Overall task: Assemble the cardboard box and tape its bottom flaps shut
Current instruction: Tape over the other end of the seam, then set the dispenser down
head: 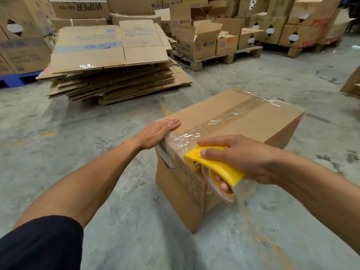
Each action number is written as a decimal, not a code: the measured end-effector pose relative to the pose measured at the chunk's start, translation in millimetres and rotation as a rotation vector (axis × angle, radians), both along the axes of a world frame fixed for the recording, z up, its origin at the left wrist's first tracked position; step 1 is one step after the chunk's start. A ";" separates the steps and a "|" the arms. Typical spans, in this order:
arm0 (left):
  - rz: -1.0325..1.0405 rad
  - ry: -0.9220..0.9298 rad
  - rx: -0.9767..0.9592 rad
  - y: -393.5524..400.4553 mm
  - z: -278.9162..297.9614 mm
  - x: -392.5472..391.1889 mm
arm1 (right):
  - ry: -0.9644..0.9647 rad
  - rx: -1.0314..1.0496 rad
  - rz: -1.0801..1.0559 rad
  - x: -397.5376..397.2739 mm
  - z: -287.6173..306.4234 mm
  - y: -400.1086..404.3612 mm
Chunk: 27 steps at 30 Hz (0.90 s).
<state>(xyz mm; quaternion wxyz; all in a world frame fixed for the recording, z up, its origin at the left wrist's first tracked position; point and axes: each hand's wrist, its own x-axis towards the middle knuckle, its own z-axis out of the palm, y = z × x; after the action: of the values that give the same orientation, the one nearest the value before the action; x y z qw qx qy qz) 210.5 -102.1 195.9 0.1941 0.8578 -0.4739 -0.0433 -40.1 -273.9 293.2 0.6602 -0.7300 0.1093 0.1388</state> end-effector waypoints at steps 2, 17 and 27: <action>0.014 -0.023 0.006 -2.8 -0.4 -2.3 | 0.020 0.052 0.005 -34.1 -5.2 -13.6; -0.165 -0.099 0.250 -50.4 20.9 -94.4 | -0.057 0.115 -0.059 -73.6 -32.1 -30.5; -0.125 -0.186 0.296 -67.9 6.8 -121.4 | -0.053 0.133 -0.022 -93.6 -39.5 -38.4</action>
<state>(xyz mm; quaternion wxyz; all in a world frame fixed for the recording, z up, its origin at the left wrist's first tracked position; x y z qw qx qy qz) 89.1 -170.1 202.7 0.0177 0.8461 -0.5308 -0.0450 -133.7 -312.3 253.7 0.7114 -0.6867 0.0904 0.1189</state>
